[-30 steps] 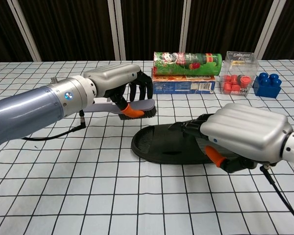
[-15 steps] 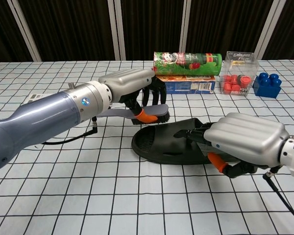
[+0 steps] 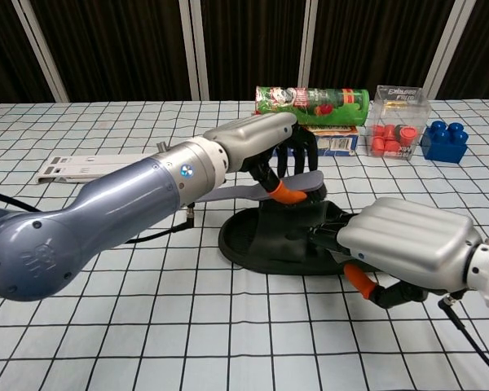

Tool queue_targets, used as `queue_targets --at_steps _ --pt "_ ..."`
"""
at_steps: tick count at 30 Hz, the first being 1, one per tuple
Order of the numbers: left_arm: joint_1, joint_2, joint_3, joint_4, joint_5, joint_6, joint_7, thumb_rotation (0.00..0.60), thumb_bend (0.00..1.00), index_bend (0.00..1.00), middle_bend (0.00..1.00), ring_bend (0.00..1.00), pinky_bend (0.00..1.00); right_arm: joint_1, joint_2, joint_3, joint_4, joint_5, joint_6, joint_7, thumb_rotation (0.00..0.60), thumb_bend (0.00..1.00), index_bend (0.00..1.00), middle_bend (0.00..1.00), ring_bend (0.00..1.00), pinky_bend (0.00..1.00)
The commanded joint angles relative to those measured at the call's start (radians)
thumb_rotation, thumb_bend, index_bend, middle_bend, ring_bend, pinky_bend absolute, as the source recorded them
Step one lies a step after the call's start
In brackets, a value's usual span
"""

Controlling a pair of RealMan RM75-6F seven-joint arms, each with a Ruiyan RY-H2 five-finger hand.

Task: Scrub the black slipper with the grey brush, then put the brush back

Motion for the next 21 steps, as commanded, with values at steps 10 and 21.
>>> queue_targets --at_steps 10,21 --pt "-0.034 -0.01 -0.029 -0.022 -0.072 -0.051 0.031 0.6 0.65 0.55 0.73 0.6 0.64 0.006 -0.006 -0.008 -0.001 -0.001 0.007 0.002 0.6 0.8 0.0 0.23 0.23 0.42" --pt "-0.032 0.148 -0.024 -0.213 -0.331 -0.13 0.266 0.6 0.66 0.56 0.73 0.61 0.64 0.007 0.0 -0.01 -0.003 0.005 0.019 0.004 0.6 0.8 0.0 0.23 0.23 0.42"
